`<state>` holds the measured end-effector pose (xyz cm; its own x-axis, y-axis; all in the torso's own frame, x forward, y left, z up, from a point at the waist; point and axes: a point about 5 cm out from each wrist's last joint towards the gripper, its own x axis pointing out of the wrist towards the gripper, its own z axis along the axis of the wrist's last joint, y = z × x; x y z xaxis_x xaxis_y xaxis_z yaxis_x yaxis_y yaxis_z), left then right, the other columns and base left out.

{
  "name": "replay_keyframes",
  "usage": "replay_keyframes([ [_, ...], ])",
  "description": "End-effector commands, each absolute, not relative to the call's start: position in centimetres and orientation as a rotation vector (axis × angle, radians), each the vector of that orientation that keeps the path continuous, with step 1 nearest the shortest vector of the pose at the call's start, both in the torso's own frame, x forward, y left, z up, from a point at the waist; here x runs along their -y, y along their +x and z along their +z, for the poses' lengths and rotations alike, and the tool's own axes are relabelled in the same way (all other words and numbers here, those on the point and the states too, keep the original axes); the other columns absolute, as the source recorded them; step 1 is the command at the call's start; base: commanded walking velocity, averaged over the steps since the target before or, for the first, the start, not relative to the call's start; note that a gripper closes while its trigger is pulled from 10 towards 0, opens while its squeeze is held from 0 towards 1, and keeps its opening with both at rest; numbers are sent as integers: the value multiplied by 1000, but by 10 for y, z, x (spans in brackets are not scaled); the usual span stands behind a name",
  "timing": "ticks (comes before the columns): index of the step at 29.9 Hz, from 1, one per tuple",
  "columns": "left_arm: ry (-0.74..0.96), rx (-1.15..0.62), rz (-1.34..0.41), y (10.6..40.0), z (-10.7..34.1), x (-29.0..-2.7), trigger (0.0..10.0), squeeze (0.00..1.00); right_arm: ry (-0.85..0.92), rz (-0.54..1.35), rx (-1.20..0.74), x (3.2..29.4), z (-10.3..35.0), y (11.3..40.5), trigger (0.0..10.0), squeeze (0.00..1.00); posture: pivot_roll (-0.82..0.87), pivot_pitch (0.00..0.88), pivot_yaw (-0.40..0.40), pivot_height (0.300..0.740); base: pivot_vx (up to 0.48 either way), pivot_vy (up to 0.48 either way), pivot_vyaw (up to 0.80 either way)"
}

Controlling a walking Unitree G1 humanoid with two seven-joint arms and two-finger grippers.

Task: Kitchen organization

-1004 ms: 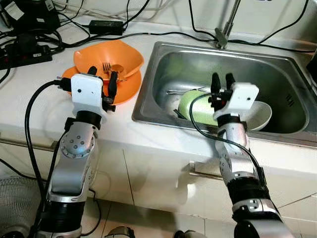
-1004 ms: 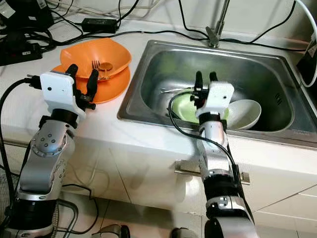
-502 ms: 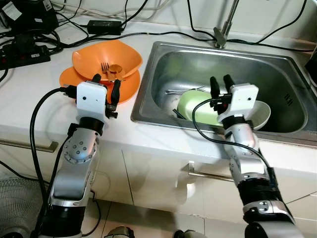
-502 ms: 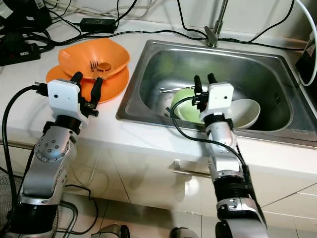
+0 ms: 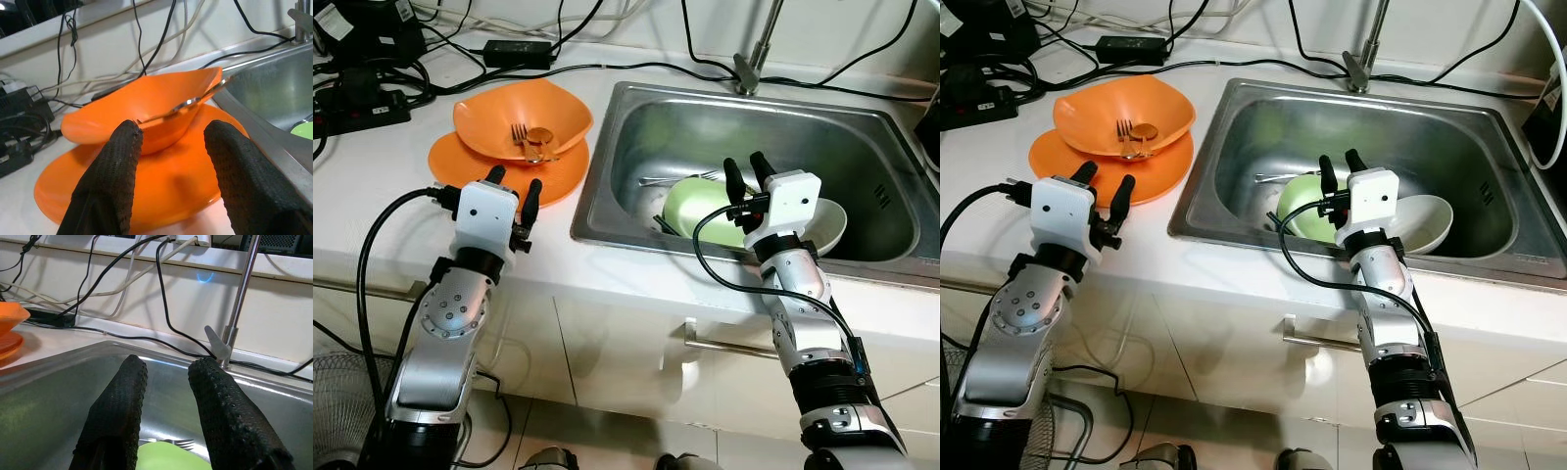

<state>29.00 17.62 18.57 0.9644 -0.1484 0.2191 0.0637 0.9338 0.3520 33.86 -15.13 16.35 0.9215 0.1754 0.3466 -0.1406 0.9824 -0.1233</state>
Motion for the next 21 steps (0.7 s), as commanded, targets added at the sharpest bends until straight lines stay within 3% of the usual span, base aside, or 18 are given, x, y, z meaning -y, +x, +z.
replay_keyframes([
  [1, 365, 248, -107, 292, 186, -177, 10000, 0, -88, 152, 356, 152, 162, 338, 10000, 0, 4, 97, -29, 740, 0, 0, 0],
  [21, 542, 226, -120, 321, 193, -173, 10000, 0, -59, 126, 350, 149, 161, 338, 10000, 0, -5, 78, -11, 740, 0, 0, 0],
])
